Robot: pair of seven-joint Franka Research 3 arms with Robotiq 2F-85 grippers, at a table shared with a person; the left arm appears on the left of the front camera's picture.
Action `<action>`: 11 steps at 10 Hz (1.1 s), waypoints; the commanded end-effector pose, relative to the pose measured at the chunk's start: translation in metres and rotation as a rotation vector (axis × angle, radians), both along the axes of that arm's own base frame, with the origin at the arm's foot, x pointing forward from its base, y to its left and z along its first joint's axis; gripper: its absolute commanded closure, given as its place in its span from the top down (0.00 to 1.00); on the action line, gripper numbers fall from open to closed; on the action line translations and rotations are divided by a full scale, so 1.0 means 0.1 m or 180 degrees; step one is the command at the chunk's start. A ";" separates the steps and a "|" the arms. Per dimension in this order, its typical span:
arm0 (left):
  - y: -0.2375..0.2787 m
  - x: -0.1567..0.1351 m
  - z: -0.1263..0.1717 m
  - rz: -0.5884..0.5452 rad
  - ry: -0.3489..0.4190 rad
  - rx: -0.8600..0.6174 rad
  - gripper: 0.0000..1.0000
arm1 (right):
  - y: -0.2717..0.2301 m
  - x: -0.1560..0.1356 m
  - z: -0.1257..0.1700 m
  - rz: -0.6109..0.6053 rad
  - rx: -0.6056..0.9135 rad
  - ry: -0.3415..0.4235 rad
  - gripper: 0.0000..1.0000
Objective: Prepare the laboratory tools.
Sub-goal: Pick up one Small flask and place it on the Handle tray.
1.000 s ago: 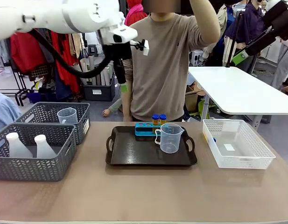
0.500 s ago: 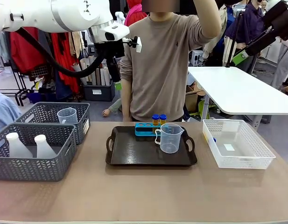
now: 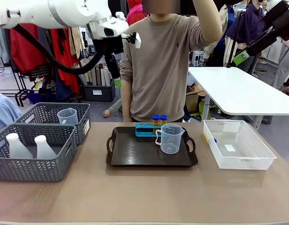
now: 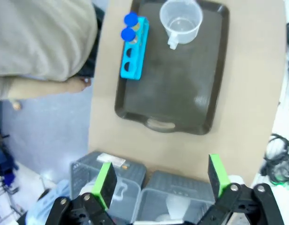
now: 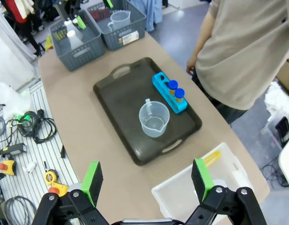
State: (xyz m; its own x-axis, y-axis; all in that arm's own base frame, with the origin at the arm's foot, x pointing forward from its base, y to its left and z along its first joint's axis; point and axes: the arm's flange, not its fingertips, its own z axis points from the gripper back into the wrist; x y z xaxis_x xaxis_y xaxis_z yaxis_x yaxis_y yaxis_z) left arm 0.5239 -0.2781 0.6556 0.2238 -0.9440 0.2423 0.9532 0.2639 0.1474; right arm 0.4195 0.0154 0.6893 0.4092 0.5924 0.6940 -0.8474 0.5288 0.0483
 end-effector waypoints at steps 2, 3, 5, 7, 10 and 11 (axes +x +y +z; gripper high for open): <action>0.55 -0.45 0.44 0.0799 -0.0092 0.0140 1.00 | 0.01 0.00 0.01 0.0021 0.0020 -0.0010 1.00; 0.73 -0.55 0.44 0.1181 -0.0123 0.0171 1.00 | 0.01 0.00 0.01 0.0021 0.0020 -0.0010 1.00; 1.23 -0.67 0.26 0.1907 -0.0058 0.0198 1.00 | 0.01 0.00 0.01 0.0021 0.0020 -0.0010 1.00; 1.68 -0.76 -0.09 0.2377 0.0161 0.0165 1.00 | 0.01 0.00 0.01 0.0021 0.0020 -0.0010 1.00; 2.45 -0.75 -0.77 0.2941 0.0315 0.0211 1.00 | 0.01 0.00 0.01 0.0021 0.0020 -0.0010 1.00; 2.68 -0.76 -0.95 0.2982 0.0443 0.0080 1.00 | 0.01 0.00 0.01 0.0021 0.0020 -0.0010 1.00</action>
